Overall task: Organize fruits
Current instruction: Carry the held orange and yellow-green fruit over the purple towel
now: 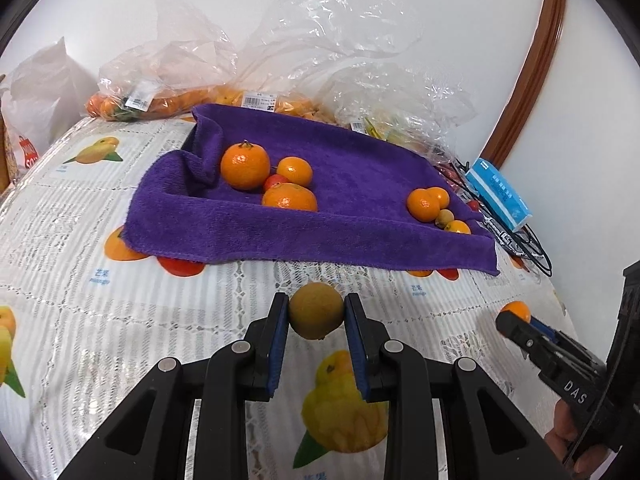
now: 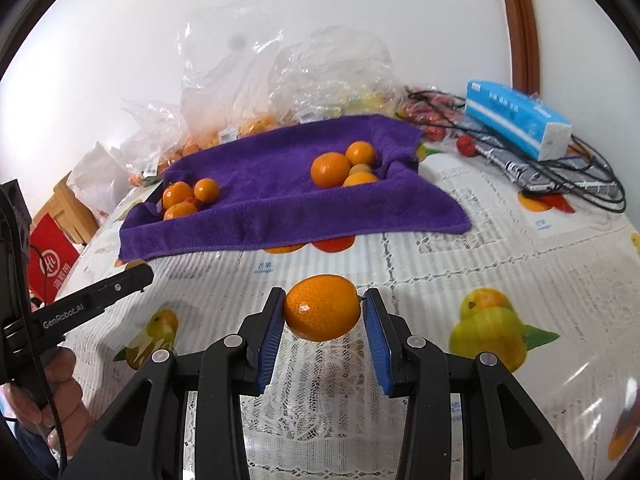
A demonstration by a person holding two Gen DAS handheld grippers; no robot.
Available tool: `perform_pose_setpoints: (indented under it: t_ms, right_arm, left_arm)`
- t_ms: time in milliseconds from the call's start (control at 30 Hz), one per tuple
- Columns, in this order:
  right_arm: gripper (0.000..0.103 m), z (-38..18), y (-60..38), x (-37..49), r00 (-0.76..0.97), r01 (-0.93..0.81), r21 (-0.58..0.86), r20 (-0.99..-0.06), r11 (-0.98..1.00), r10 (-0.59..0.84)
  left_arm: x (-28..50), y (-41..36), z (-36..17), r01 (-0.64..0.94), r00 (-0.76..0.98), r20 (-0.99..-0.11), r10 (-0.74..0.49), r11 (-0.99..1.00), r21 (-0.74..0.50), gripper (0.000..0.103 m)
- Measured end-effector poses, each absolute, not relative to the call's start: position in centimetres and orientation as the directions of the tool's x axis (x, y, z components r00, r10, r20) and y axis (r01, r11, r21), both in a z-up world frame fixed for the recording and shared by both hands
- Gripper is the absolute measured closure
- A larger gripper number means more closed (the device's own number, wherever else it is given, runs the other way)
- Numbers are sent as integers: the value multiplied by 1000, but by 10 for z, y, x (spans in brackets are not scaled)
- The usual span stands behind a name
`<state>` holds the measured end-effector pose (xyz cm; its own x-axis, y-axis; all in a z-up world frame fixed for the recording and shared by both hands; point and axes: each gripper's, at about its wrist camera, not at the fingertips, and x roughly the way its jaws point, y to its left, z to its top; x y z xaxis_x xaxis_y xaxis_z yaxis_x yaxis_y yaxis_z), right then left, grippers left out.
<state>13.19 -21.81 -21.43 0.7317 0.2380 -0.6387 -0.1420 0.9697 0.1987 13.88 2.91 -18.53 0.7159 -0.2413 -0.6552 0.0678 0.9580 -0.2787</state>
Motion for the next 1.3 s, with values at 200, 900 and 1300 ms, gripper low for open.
perform_pose_setpoints:
  t_ms: [200,900,1300]
  right_arm:
    - [63,-202,-215,133,728,-153,216,-635,964,258]
    - [63,-132,-181,148,795,-213,143,-549,966,257]
    - [63,-99,-188,159,785,-206,173,-558,963,268]
  left_arm:
    - [127,42,-179,44,739,-645,-193,970,-240,76]
    - [133,73,-121,18,748,-648,-143,980,-196,76]
    - [146,62,-85,63,743,-641,-192,974,-218,76]
